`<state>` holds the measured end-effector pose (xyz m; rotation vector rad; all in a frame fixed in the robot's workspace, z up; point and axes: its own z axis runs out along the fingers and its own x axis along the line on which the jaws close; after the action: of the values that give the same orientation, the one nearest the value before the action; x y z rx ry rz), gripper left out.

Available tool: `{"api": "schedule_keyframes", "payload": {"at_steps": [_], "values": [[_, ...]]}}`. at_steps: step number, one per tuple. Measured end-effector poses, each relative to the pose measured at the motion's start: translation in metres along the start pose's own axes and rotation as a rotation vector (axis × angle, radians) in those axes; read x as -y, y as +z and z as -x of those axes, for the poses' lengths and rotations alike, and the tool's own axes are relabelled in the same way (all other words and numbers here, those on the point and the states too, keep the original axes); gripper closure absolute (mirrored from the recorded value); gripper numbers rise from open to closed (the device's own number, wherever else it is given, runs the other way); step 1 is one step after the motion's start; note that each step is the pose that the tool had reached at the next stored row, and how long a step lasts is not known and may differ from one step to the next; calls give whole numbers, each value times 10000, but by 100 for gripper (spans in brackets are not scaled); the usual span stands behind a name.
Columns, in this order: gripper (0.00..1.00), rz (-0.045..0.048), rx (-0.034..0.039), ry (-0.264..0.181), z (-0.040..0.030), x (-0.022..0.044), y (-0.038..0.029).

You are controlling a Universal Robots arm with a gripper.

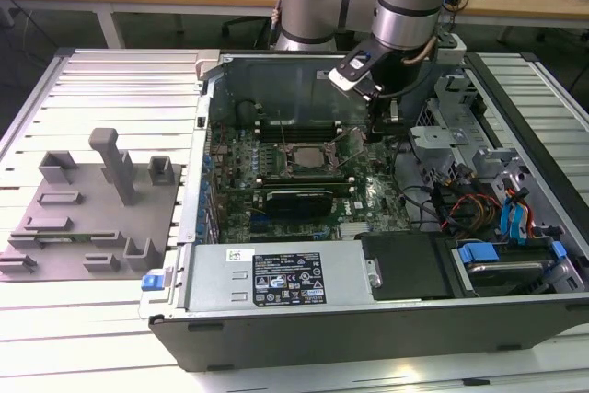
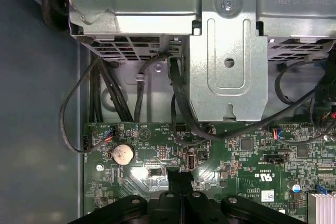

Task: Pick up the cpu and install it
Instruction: 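Close the cpu cover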

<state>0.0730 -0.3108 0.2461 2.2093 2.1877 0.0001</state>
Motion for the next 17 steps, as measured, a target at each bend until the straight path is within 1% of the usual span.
{"api": "schedule_keyframes", "payload": {"at_steps": [4,9,10,12,14,17], "values": [[89,0,0,0,0,21,0],[89,1,2,0,1,87,-2],[89,3,-1,1,1,132,-3],[89,34,-1,0,1,191,-4],[89,57,-1,2,1,224,-5],[89,134,-1,4,-4,312,-9]]}}
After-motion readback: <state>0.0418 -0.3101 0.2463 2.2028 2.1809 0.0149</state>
